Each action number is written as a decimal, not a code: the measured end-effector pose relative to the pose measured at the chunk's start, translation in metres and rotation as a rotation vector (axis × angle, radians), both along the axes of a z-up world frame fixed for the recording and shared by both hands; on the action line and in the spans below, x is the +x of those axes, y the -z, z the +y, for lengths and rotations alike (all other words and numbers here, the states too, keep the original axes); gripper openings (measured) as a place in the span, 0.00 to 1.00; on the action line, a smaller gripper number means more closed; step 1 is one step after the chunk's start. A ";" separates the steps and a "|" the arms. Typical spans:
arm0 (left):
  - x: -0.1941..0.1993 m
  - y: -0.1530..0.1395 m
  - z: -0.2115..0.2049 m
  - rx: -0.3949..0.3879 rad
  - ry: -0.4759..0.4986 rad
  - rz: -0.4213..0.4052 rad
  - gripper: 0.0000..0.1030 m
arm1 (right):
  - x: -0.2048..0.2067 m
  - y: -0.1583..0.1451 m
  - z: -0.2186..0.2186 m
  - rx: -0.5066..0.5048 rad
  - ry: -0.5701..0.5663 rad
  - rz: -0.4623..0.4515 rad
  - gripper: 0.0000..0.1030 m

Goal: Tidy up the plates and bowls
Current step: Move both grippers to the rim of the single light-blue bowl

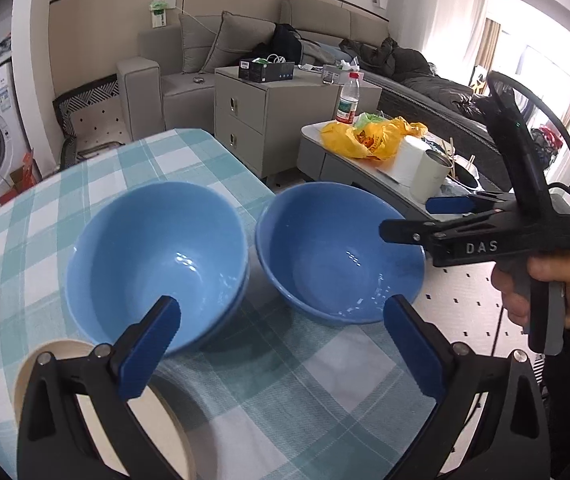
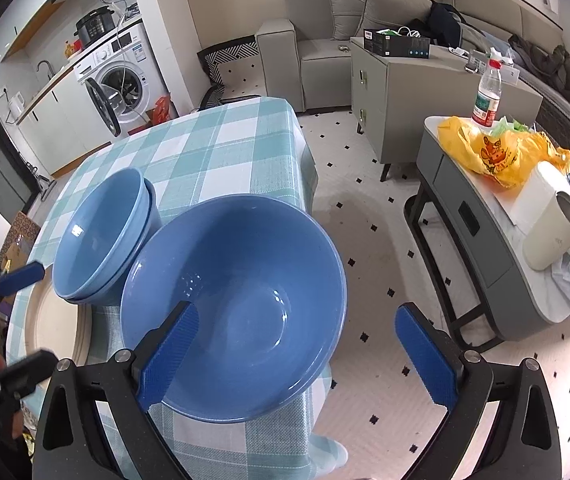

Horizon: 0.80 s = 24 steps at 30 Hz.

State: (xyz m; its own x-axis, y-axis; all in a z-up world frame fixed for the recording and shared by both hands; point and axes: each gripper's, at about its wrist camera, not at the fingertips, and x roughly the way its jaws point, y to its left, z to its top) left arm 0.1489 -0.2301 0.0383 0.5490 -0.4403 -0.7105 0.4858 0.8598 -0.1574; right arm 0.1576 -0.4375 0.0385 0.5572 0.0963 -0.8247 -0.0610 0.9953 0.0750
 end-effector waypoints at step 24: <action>0.002 0.055 -0.019 -0.196 -0.129 0.234 0.83 | 0.009 0.010 -0.015 0.001 0.013 0.035 0.82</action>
